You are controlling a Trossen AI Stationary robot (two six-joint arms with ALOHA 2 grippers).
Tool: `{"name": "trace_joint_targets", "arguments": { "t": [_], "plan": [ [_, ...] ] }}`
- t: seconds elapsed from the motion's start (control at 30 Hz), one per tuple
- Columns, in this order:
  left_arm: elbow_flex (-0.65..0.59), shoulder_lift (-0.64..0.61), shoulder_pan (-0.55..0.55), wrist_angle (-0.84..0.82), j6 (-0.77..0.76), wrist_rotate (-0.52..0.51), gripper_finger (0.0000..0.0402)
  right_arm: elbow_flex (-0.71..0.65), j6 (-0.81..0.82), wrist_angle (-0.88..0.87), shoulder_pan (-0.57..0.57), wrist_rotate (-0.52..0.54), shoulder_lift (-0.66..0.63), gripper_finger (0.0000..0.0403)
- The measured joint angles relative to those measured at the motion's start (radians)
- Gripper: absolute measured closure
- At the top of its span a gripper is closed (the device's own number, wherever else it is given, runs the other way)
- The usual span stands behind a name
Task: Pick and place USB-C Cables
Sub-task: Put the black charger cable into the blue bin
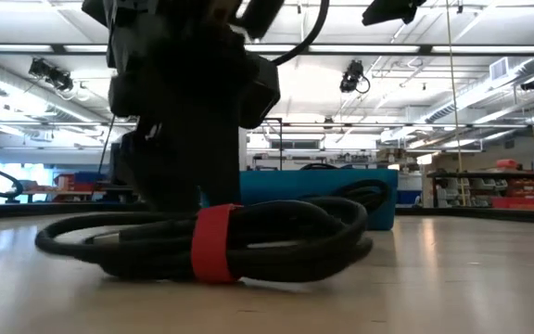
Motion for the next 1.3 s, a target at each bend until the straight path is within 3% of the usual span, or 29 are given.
{"name": "trace_joint_targets", "arguments": {
  "t": [0.13, 0.3, 0.47, 0.7, 1.0, 1.3],
  "plan": [
    [0.0, 0.0, 0.005, 0.052, -0.005, 0.117, 0.0122, 0.0, -0.002, -0.015, 0.0, 0.0, 0.0, 0.0293],
    [0.0, -0.002, 0.023, 0.134, 0.008, 0.262, 0.0115, 0.0, -0.002, -0.03, 0.0, 0.0, 0.0, 0.0293],
    [0.0, -0.002, 0.029, 0.134, 0.072, 0.261, 0.0119, 0.0, -0.002, -0.04, 0.0, 0.0, 0.0, 0.0293],
    [0.0, -0.002, 0.019, -0.056, 0.107, 0.185, 0.012, 0.0, -0.002, -0.042, 0.0, -0.016, 0.0, 0.0293],
    [0.0, -0.002, 0.017, 0.093, 0.009, 0.171, 0.012, 0.0, -0.001, -0.041, 0.0, -0.017, 0.0, 0.0293],
    [0.0, -0.002, -0.024, 0.101, -0.067, 0.111, 0.012, 0.0, -0.001, -0.041, 0.0, -0.016, 0.0, 0.0293]
  ]
}}
